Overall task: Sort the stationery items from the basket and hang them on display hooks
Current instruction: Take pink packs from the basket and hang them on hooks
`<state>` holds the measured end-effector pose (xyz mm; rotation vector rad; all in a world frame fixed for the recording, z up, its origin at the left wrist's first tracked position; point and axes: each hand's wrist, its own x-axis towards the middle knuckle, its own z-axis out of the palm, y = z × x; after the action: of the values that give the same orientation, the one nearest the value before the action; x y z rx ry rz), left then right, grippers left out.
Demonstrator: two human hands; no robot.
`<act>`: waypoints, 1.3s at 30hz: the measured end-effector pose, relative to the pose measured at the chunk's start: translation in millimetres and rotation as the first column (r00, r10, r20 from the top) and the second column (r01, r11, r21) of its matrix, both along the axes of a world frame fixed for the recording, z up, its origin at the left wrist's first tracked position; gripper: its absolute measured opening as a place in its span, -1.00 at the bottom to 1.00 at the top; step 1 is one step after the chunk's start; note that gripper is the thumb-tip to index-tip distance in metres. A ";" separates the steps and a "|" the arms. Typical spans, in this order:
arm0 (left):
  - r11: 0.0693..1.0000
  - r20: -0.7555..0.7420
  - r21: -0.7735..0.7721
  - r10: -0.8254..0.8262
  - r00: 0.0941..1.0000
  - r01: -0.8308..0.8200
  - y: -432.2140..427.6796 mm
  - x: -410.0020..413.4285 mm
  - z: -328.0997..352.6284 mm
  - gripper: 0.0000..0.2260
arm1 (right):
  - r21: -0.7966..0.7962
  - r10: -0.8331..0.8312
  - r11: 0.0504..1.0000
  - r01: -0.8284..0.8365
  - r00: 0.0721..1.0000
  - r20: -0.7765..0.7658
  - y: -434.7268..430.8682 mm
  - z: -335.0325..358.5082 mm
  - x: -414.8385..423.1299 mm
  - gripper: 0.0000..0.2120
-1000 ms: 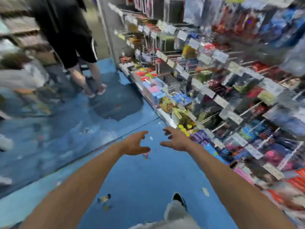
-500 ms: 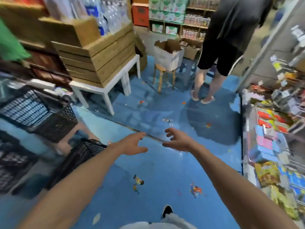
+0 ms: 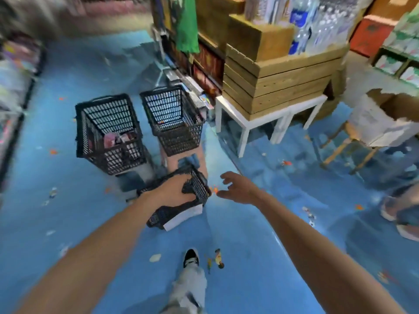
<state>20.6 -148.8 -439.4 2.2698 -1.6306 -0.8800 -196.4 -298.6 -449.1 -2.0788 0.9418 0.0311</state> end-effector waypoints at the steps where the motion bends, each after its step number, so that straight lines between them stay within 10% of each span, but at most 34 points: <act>1: 1.000 0.002 -0.003 0.026 1.000 -0.026 -1.4 11.8 0.2 -0.44 | -0.014 0.043 0.999 -0.043 0.999 -0.005 -9.9 -0.5 17.6 -0.41; 14: 0.940 0.021 -0.010 0.340 0.940 -0.340 -99.0 203.1 -0.2 -0.66 | 0.022 0.249 0.968 -0.250 0.967 0.053 -151.9 8.5 263.8 -0.40; 19: 0.913 0.008 0.041 0.405 0.914 -0.405 -108.6 264.8 7.1 -0.30 | 0.110 0.341 0.933 -0.343 0.939 0.041 -170.9 7.3 346.9 -0.40; 39: 0.622 -0.046 0.162 0.780 0.624 -0.766 -103.0 462.4 -31.9 -0.35 | 0.397 0.418 0.825 -0.402 0.907 0.049 -170.9 -16.2 618.8 -0.59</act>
<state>483.0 -251.8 -471.4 2.5649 -0.3937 -0.8401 422.5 -469.6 -465.4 -1.8567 0.4398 0.4587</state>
